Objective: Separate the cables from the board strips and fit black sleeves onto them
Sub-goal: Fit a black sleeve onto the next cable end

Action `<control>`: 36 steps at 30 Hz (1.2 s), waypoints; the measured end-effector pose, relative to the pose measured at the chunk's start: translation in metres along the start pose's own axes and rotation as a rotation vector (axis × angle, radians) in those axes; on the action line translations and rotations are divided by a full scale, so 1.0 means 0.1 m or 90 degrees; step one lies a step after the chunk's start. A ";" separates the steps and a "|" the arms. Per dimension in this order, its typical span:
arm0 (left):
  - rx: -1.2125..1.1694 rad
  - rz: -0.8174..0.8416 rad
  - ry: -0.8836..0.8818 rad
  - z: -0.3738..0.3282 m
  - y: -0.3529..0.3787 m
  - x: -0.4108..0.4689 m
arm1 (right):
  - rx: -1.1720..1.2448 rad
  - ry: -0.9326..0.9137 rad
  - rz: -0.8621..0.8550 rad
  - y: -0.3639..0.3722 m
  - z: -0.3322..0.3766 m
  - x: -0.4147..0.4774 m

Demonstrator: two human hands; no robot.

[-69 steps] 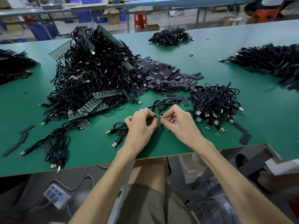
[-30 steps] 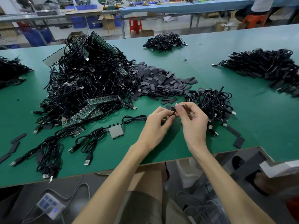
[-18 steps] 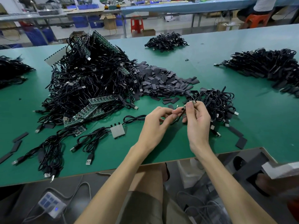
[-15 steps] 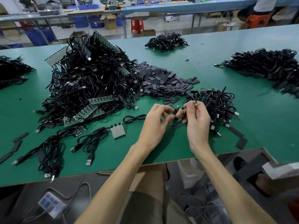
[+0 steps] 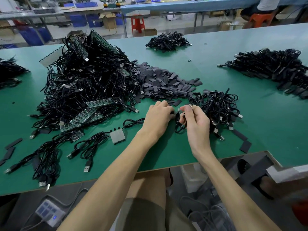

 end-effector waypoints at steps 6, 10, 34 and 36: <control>0.035 -0.124 0.012 -0.06 -0.08 -0.15 | -0.028 -0.006 0.008 0.01 0.00 0.00; -0.388 -0.228 -0.070 -0.04 -0.16 -0.32 | -0.053 -0.012 0.022 0.03 0.00 0.00; -0.841 -0.177 -0.106 -0.01 -0.05 -0.60 | -0.120 0.007 0.052 0.04 -0.01 -0.03; -0.858 -0.149 -0.105 0.01 -0.04 -0.60 | -0.130 0.010 0.069 0.06 -0.04 -0.02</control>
Point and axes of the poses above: each hand's wrist, its own x-axis towards the middle knuckle, its own y-axis out of the palm, z = x × y, the point moved 5 cm from there along x, towards the middle knuckle, and after that the axes turned 10 degrees about y, right-handed, at the moved point
